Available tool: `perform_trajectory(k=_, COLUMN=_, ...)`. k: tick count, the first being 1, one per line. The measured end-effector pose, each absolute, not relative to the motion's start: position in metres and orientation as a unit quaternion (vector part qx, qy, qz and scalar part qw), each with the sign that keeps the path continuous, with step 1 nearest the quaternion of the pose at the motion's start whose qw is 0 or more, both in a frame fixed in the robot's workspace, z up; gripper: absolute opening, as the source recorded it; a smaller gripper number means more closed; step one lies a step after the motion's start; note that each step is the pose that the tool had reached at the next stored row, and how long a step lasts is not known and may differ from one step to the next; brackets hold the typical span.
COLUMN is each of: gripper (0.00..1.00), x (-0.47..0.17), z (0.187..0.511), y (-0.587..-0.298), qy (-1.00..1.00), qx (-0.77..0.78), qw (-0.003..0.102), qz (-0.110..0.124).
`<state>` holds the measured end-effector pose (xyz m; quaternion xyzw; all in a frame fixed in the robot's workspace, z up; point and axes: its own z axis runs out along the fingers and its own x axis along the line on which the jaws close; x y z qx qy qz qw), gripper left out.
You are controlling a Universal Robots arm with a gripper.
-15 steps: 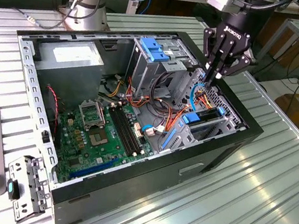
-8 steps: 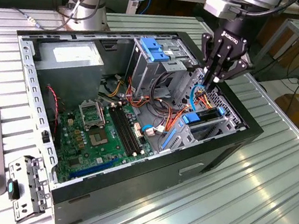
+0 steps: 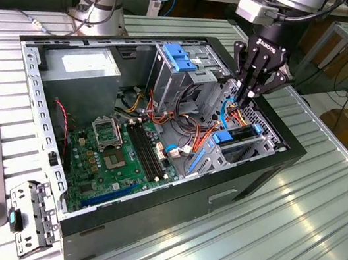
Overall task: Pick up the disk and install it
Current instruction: 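Insert the second disk wire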
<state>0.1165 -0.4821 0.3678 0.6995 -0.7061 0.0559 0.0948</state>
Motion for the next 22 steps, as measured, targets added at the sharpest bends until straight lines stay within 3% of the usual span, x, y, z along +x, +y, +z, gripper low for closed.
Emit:
perform_trajectory(k=1, gripper=0.24, x=0.117, z=0.367, y=-0.482, qy=-0.706, qx=0.699, qw=0.095, qz=0.056)
perform_trajectory(k=4, gripper=0.24, x=0.117, z=0.366, y=-0.482, qy=-0.706, qx=0.699, qw=0.095, qz=0.056)
perform_trajectory(k=6, gripper=0.16, x=0.116, z=0.366, y=-0.483, qy=-0.706, qx=0.699, qw=0.095, qz=0.056)
perform_trajectory(k=22, gripper=0.16, x=0.092, z=0.360, y=-0.498, qy=-0.707, qx=0.699, qw=0.083, qz=0.067)
